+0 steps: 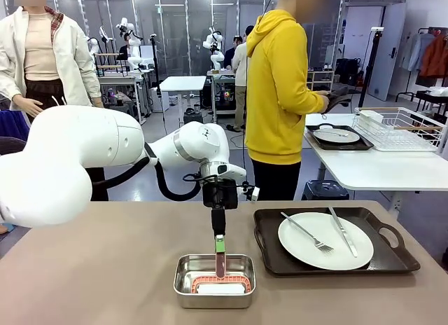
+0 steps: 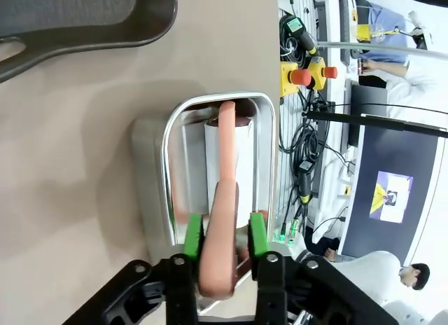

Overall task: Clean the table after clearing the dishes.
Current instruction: When the left (or right) Handle tray is removed, use the left hand (or right hand) to clean the left (or right) side of the table with the Lint Roller.

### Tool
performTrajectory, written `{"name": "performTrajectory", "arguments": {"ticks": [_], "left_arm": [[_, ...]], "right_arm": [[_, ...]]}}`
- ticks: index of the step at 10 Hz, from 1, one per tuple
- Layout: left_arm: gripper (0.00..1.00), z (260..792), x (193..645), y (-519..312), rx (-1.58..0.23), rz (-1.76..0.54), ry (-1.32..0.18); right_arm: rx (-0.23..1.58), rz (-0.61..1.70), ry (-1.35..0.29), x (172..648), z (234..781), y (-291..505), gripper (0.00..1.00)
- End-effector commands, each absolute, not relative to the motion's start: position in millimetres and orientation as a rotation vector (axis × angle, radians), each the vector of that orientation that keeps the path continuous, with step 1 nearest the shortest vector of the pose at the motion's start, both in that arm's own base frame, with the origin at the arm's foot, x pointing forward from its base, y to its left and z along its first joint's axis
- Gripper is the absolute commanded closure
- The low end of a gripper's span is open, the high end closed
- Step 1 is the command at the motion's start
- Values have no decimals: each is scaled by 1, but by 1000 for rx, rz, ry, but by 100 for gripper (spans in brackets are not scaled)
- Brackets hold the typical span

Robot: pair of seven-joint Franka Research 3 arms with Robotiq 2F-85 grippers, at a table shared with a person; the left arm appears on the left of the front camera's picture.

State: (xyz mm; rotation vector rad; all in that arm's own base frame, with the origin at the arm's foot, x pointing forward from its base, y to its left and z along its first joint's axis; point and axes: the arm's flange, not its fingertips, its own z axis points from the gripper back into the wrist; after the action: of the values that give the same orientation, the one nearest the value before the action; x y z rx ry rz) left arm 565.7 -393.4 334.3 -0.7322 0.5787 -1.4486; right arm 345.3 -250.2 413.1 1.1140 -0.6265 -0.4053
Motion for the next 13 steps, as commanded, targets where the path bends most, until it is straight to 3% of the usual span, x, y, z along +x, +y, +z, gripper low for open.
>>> {"name": "performTrajectory", "arguments": {"ticks": [1, 3, 5, 7, 10, 13], "left_arm": [[100, 339, 576, -398, -692, -1438, 610], [100, 346, 571, -393, -661, -1428, 604], [100, 385, 542, -370, -603, -1442, 528], [100, 420, 505, -311, -558, -1271, 397], [100, 442, 474, -175, -682, -755, -66], [100, 397, 477, -88, -806, -323, -228]], "right_arm": [[1114, -384, -630, 343, 415, -250, 0], [1114, -384, -630, 343, 415, -250, 0], [1114, -384, -630, 343, 415, -250, 0], [1114, -384, -630, 343, 415, -250, 0], [1114, -384, -630, 343, 415, -250, 0], [1114, -384, -630, 343, 415, -250, 0]]}}
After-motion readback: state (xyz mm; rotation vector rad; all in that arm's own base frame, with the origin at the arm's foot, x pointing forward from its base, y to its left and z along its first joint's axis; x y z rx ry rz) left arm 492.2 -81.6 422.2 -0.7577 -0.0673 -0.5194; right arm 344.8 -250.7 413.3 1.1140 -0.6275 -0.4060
